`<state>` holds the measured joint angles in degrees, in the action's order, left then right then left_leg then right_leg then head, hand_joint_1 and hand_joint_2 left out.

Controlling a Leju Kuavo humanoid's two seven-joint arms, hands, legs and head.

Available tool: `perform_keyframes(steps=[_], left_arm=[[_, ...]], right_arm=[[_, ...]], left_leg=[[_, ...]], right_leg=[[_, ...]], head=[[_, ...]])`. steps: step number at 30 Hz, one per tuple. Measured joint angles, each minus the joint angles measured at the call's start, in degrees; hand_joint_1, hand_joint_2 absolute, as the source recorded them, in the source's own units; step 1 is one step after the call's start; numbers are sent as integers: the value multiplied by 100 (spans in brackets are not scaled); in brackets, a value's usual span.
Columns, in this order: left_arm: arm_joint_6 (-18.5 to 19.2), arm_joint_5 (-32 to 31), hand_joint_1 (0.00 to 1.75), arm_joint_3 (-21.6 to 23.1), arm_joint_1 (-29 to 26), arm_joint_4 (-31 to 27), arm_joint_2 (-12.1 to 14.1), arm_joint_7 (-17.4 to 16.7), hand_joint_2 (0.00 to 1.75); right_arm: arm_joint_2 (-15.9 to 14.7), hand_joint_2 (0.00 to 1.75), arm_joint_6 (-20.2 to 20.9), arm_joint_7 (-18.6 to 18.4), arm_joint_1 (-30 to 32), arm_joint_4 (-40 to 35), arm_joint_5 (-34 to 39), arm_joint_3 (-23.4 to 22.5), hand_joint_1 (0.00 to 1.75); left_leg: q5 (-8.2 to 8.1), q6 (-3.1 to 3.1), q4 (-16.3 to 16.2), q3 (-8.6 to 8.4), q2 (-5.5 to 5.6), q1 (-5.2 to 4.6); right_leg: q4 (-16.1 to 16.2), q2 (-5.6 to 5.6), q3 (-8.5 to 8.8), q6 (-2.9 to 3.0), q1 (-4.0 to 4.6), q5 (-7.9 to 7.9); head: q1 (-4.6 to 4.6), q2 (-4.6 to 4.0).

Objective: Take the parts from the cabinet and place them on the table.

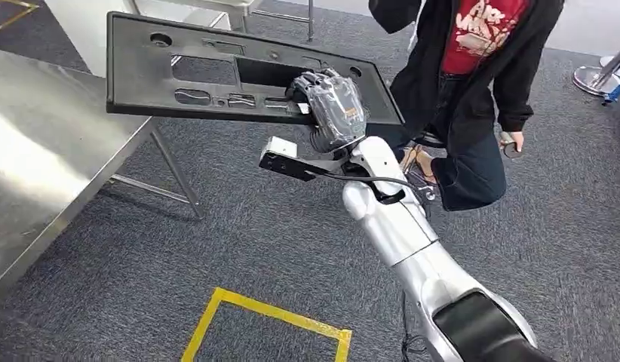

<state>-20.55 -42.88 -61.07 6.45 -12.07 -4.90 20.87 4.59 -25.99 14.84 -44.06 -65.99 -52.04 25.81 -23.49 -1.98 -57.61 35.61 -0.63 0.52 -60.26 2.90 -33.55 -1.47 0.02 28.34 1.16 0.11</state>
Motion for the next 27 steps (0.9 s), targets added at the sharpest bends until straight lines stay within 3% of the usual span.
perform_keyframes(steps=[1,3,4,5,6,7,8,9,13,14,15,16,18,19,20,21,22,23,24,25,27], left_arm=[[0,-4,0,0,13,0,13,-15,175],[4,-7,0,0,45,0,13,-20,175],[24,-4,0,0,42,0,11,-13,175],[50,-2,0,0,36,0,11,2,175],[90,7,0,0,30,0,4,20,175],[118,9,0,0,31,0,-4,26,175],[131,15,0,0,34,0,-13,33,175],[131,18,0,0,35,0,-7,35,175],[129,24,0,-4,-14,0,0,35,175],[129,24,0,-4,-31,0,2,35,175],[129,24,0,-4,-36,2,-7,39,175],[129,24,0,-4,-27,2,-7,39,175],[129,24,0,-2,-21,2,-7,46,175],[129,24,0,-4,-25,2,-9,55,175],[127,26,0,-4,-33,2,-9,55,175],[125,31,0,-7,-36,2,-9,55,175],[120,31,0,-7,-39,2,-6,55,175],[120,31,0,-7,-35,0,-2,57,175],[120,31,0,-4,-31,0,2,59,175],[120,31,0,-7,-13,0,9,59,175],[120,28,0,-7,-17,-2,2,63,175]], right_arm=[[-7,175,-26,13,-26,0,9,-2,175],[-74,175,-31,17,-26,22,22,-9,175],[-98,175,-31,17,-11,39,26,-9,175],[-114,175,-31,20,-1,53,31,-7,175],[-125,175,-33,17,-6,63,54,-7,175],[-131,175,-33,24,-18,63,81,-7,175],[-138,175,-33,33,-37,63,98,-4,175],[-146,175,-33,37,-58,70,101,-4,175],[-146,175,-35,37,-72,94,120,24,175],[-138,175,-35,35,-93,92,131,24,175],[-116,175,-35,33,-104,92,140,28,175],[-114,175,-35,28,-116,92,149,28,175],[-120,175,-35,15,-102,94,157,31,175],[-120,175,-35,11,-82,94,160,35,175],[-120,175,-35,9,-70,94,162,42,175],[-120,175,-35,4,-68,94,160,48,175],[-118,175,-35,-4,-73,92,160,50,175],[-111,175,-35,-11,-82,92,160,50,175],[-103,175,-35,-26,-88,87,160,48,175],[-107,175,-35,-26,-98,76,160,46,175],[-96,175,-35,-28,-102,77,160,50,175]], left_leg=[[8,-26,-3,7,54,9],[16,-45,-7,17,192,8],[16,-45,-7,17,261,8],[17,-43,-10,15,336,9],[18,-39,-18,15,405,14],[17,-35,-25,13,474,15],[11,-20,-38,11,537,22],[6,29,-57,42,589,3],[39,184,-36,101,765,47],[-3,200,-77,121,640,60],[-123,222,-230,183,355,24],[-327,242,-556,334,197,29],[-747,266,-1498,795,125,41],[-815,273,-1787,942,118,43],[-764,267,-1796,946,112,44],[-596,252,-1545,818,102,43],[-377,227,-1100,570,71,39],[-162,187,-548,245,-43,23],[-112,131,-148,3,-345,-19],[-125,111,-115,-1,-325,-52],[-123,73,-110,31,-203,-82]], right_leg=[[-408,-160,-200,42,-4,194],[-1334,-235,-674,70,-20,507],[-1581,-246,-810,43,-21,532],[-1538,-251,-819,3,-23,464],[-1247,-263,-705,-57,-35,302],[-752,-299,-487,-125,-66,72],[-211,-398,-246,-177,-106,-144],[130,-638,-116,-194,-147,-220],[149,-450,-76,-14,-100,-269],[186,-399,-67,44,-149,-301],[187,-363,-59,67,-137,-293],[187,-318,-55,134,-122,-287],[186,-193,-56,169,-77,-273],[186,-134,-57,174,-62,-270],[186,-78,-56,175,-53,-268],[185,-25,-54,182,-40,-262],[185,26,-48,183,-33,-260],[185,70,-35,185,-23,-256],[185,108,-21,187,-5,-251],[181,150,-31,150,56,-228],[188,244,-15,116,34,-220]], head=[[18,0],[24,0],[22,0],[26,0],[24,0],[26,0],[24,0],[33,0],[15,0],[15,0],[-17,0],[-17,0],[-15,0],[-17,0],[-15,0],[-17,0],[-17,0],[-17,0],[-17,0],[-9,0],[-9,0]])
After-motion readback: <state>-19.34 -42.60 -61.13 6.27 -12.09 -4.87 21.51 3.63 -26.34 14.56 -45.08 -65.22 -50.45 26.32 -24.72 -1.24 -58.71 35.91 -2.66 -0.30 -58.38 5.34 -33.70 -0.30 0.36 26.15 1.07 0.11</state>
